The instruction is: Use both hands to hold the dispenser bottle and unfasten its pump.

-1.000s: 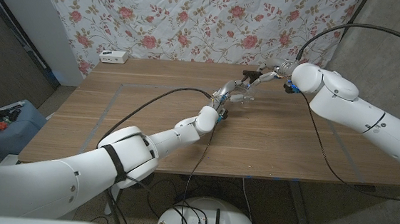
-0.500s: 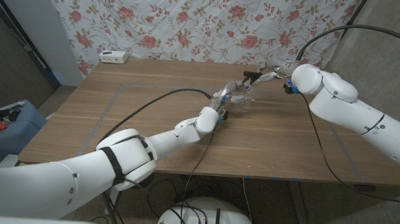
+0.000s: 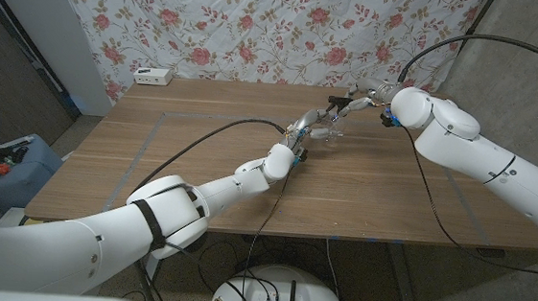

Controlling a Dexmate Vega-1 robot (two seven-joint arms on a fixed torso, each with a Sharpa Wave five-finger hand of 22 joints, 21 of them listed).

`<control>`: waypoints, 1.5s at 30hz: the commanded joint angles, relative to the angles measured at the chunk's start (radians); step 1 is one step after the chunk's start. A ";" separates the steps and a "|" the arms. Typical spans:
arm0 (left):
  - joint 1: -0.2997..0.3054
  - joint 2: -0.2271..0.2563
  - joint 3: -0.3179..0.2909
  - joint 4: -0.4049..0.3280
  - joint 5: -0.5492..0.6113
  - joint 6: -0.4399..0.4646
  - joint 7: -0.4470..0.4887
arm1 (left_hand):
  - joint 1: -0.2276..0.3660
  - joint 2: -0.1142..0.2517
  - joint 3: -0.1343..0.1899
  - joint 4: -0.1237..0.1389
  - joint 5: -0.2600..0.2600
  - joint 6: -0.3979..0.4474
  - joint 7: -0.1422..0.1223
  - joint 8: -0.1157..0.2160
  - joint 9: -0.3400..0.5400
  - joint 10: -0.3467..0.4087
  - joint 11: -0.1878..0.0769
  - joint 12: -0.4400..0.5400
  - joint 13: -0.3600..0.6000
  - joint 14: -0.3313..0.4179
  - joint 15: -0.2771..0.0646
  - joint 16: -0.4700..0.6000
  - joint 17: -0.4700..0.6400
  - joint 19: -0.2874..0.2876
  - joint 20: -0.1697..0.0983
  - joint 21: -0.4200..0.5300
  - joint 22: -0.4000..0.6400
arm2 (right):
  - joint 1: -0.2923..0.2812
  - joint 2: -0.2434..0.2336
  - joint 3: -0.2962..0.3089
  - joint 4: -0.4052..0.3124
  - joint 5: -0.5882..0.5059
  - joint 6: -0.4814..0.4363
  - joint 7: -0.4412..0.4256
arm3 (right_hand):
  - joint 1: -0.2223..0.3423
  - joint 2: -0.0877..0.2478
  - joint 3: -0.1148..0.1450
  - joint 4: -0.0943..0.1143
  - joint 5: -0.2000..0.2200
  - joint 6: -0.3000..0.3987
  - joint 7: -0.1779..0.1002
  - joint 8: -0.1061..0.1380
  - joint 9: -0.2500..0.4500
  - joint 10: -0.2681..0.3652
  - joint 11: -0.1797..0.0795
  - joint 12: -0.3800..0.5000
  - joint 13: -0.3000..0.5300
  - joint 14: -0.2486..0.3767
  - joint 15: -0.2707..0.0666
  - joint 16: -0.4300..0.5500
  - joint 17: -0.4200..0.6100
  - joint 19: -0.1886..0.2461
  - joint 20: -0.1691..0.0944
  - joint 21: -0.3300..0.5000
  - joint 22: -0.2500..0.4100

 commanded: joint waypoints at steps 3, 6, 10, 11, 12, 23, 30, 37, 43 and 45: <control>-0.003 -0.004 -0.004 0.010 0.000 -0.003 -0.005 | -0.119 0.133 0.059 0.053 0.003 0.188 -0.045 0.003 0.003 0.154 -0.109 0.003 0.194 0.061 -0.128 0.004 0.005 0.008 -0.067 0.001 0.000 | -0.001 0.010 -0.006 0.010 -0.009 -0.002 -0.010 | 0.016 -0.003 0.013 0.000 0.004 0.042 -0.007 0.018 -0.001 0.022 -0.006 0.010 0.004 0.017 -0.003 0.011 0.005 0.017 -0.002 0.009 0.002; -0.004 -0.006 -0.004 0.014 -0.001 -0.005 -0.005 | -0.120 0.134 0.059 0.053 0.003 0.186 -0.046 0.001 0.003 0.156 -0.108 0.003 0.194 0.062 -0.129 0.004 0.005 0.008 -0.066 0.001 0.000 | 0.000 0.013 -0.006 0.013 -0.009 -0.004 -0.011 | 0.020 -0.002 0.016 0.002 0.004 0.063 -0.012 0.027 -0.002 0.033 -0.010 0.011 0.003 0.022 -0.005 0.012 0.006 0.019 -0.005 0.009 0.003; -0.005 -0.006 -0.004 0.015 -0.001 -0.003 -0.005 | -0.121 0.134 0.059 0.054 0.003 0.187 -0.045 0.002 0.003 0.155 -0.108 0.003 0.194 0.062 -0.131 0.004 0.005 0.007 -0.066 0.001 0.000 | 0.003 0.013 -0.009 0.019 -0.008 0.002 -0.007 | 0.023 -0.002 0.018 0.002 0.004 0.071 -0.014 0.031 -0.003 0.038 -0.013 0.011 0.003 0.025 -0.007 0.012 0.006 0.023 -0.009 0.009 0.003; -0.005 -0.006 -0.005 0.016 -0.002 -0.003 -0.006 | -0.121 0.134 0.059 0.054 0.003 0.188 -0.045 0.002 0.003 0.154 -0.108 0.003 0.194 0.063 -0.130 0.004 0.005 0.007 -0.066 0.001 0.000 | 0.003 0.013 -0.010 0.021 -0.008 0.003 -0.006 | 0.023 -0.002 0.019 0.002 0.004 0.071 -0.013 0.031 -0.003 0.038 -0.013 0.011 0.003 0.026 -0.008 0.012 0.006 0.023 -0.009 0.009 0.003; -0.005 -0.006 -0.004 0.015 -0.002 -0.002 -0.006 | -0.121 0.133 0.059 0.054 0.003 0.188 -0.045 0.002 0.003 0.155 -0.108 0.003 0.194 0.061 -0.130 0.003 0.004 0.007 -0.066 0.001 0.000 | 0.004 0.014 -0.011 0.022 -0.010 0.001 -0.006 | 0.025 -0.002 0.020 0.002 0.004 0.075 -0.014 0.032 -0.004 0.042 -0.014 0.011 0.003 0.030 -0.013 0.013 0.007 0.026 -0.013 0.010 0.003; -0.017 -0.021 -0.001 0.050 -0.007 -0.015 -0.007 | -0.120 0.133 0.059 0.053 0.003 0.188 -0.044 0.001 0.004 0.155 -0.110 0.002 0.196 0.061 -0.128 0.003 0.005 0.008 -0.065 0.001 0.000 | -0.003 0.019 -0.003 0.035 -0.004 0.017 -0.023 | 0.031 -0.002 0.027 0.004 0.004 0.112 -0.021 0.048 -0.008 0.068 -0.027 0.014 0.003 0.048 -0.024 0.017 0.008 0.041 -0.023 0.012 0.003; -0.020 -0.025 0.001 0.058 -0.009 -0.017 -0.005 | -0.123 0.133 0.059 0.055 0.003 0.191 -0.044 0.002 0.004 0.155 -0.111 0.001 0.196 0.062 -0.128 0.003 0.005 0.008 -0.064 0.001 0.000 | -0.009 0.022 0.007 0.043 0.009 0.026 -0.032 | 0.030 -0.002 0.029 0.007 0.003 0.123 -0.018 0.053 -0.010 0.079 -0.028 0.015 0.003 0.055 -0.030 0.018 0.009 0.053 -0.028 0.015 0.003; -0.018 -0.023 0.002 0.052 -0.010 -0.013 -0.005 | -0.125 0.134 0.059 0.055 0.003 0.188 -0.042 0.000 0.004 0.156 -0.108 0.000 0.196 0.061 -0.127 0.002 0.005 0.008 -0.063 0.001 0.000 | -0.022 0.024 0.027 0.049 0.039 0.037 -0.049 | 0.030 -0.001 0.031 0.009 0.002 0.131 -0.011 0.057 -0.012 0.085 -0.029 0.013 0.003 0.066 -0.037 0.021 0.010 0.065 -0.035 0.017 0.002; -0.018 -0.024 0.004 0.051 -0.009 -0.011 -0.004 | -0.124 0.134 0.060 0.054 0.003 0.188 -0.045 0.000 0.004 0.155 -0.110 -0.001 0.196 0.061 -0.128 0.002 0.005 0.007 -0.063 0.001 0.000 | -0.036 0.025 0.050 0.052 0.076 0.042 -0.066 | 0.031 0.001 0.034 0.010 0.002 0.140 -0.010 0.060 -0.014 0.092 -0.028 0.013 0.003 0.073 -0.040 0.023 0.011 0.074 -0.037 0.018 0.002; -0.018 -0.024 0.004 0.052 -0.009 -0.012 -0.003 | -0.124 0.134 0.060 0.055 0.003 0.187 -0.045 0.000 0.004 0.156 -0.111 -0.001 0.197 0.061 -0.128 0.002 0.005 0.007 -0.063 0.001 0.000 | -0.037 0.023 0.050 0.052 0.080 0.044 -0.071 | 0.031 0.001 0.035 0.010 0.002 0.141 -0.008 0.061 -0.014 0.093 -0.028 0.012 0.003 0.075 -0.040 0.023 0.011 0.077 -0.039 0.018 0.002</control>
